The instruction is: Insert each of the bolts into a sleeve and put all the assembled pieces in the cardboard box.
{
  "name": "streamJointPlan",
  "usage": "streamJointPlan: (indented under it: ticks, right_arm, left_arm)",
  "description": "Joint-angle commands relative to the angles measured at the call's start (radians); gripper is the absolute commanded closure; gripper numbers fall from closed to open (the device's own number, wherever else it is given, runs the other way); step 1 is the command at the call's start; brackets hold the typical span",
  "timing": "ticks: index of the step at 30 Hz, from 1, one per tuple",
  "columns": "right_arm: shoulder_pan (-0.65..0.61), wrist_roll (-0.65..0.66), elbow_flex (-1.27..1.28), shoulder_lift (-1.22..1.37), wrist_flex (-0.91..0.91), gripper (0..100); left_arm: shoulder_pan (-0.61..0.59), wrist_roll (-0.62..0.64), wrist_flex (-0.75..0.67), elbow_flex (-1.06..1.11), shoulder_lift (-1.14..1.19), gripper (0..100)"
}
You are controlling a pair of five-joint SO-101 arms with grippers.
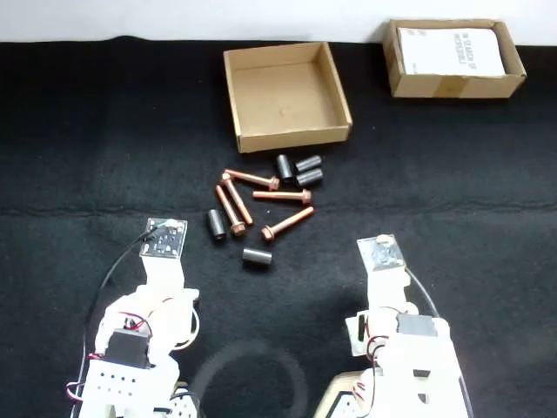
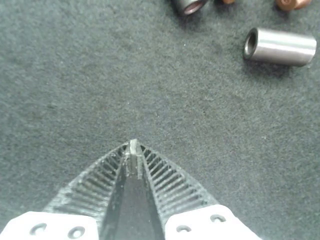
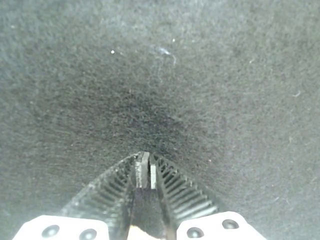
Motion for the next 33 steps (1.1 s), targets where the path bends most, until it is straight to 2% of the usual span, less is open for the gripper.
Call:
streamJointPlan:
  ticks: [1, 13, 19, 25, 33]
  right_arm:
    - [-0.005, 0.0, 0.03, -0.004, -0.028, 99.1]
    - [-0.005, 0.0, 0.03, -0.004, -0.028, 99.1]
    - [-0.067, 0.0, 0.03, -0.004, -0.035, 99.1]
    - [-0.074, 0.0, 0.013, -0.005, -0.039, 99.1]
    - [-0.07, 0.002, -0.177, -0.005, -0.189, 99.1]
  left_arm:
    - [0.002, -0.002, 0.003, 0.019, -0.001, 99]
    - [0.002, -0.002, 0.003, 0.019, -0.001, 99]
    - [0.002, -0.002, 0.003, 0.019, -0.001, 99]
    - [0.002, -0.002, 0.003, 0.019, -0.001, 99]
    - [0.002, -0.002, 0.003, 0.019, -0.001, 99]
